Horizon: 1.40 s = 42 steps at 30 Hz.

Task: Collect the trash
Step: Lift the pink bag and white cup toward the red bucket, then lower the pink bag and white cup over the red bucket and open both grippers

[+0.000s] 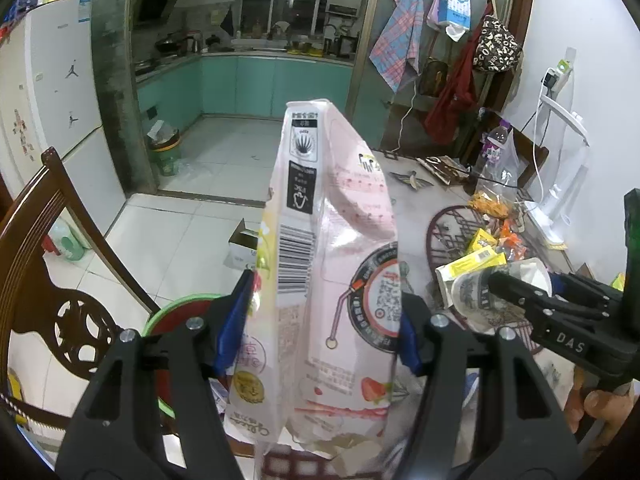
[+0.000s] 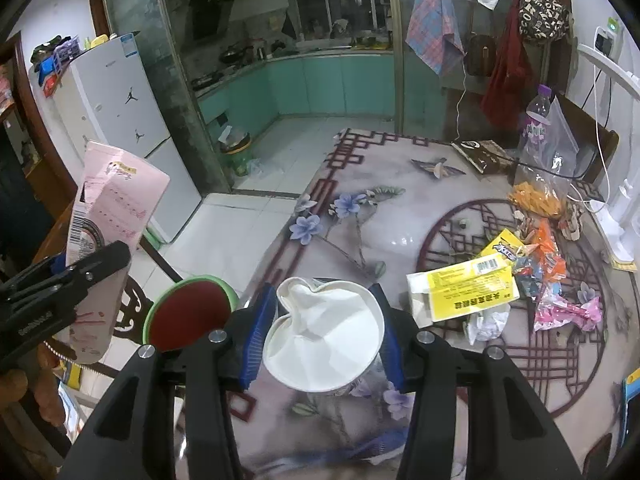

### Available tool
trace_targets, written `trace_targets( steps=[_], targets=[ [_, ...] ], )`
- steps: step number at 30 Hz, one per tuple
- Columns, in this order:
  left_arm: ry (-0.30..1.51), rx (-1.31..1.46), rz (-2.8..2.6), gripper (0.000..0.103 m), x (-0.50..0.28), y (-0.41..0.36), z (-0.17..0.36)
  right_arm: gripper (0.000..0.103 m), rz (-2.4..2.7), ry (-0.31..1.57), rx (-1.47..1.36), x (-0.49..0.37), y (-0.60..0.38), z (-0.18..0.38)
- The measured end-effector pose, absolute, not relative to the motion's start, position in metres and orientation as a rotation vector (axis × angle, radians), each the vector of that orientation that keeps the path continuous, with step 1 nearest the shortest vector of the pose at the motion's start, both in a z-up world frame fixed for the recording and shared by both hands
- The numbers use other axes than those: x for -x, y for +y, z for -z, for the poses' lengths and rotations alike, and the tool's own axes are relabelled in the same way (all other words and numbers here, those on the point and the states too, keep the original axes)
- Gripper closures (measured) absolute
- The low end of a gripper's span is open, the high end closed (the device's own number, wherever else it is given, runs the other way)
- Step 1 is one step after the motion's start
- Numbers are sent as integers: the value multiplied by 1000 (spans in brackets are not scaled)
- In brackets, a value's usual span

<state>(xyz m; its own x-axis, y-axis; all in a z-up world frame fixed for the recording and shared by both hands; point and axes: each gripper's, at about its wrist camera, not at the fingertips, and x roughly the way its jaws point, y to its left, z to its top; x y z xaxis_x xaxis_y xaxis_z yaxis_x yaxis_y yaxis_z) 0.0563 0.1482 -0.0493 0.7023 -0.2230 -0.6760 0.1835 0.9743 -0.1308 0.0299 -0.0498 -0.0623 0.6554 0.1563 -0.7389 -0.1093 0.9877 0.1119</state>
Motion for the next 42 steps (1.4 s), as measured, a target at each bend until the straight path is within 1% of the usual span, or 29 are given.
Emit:
trace_targets(
  steps=[25,42],
  targets=[
    [804,69,218,43,-90,236,68,57,-229,857,-6,-60,64,67],
    [887,81,143,43,-102,281,97,57,-341,927,22,-81,124,93]
  ],
)
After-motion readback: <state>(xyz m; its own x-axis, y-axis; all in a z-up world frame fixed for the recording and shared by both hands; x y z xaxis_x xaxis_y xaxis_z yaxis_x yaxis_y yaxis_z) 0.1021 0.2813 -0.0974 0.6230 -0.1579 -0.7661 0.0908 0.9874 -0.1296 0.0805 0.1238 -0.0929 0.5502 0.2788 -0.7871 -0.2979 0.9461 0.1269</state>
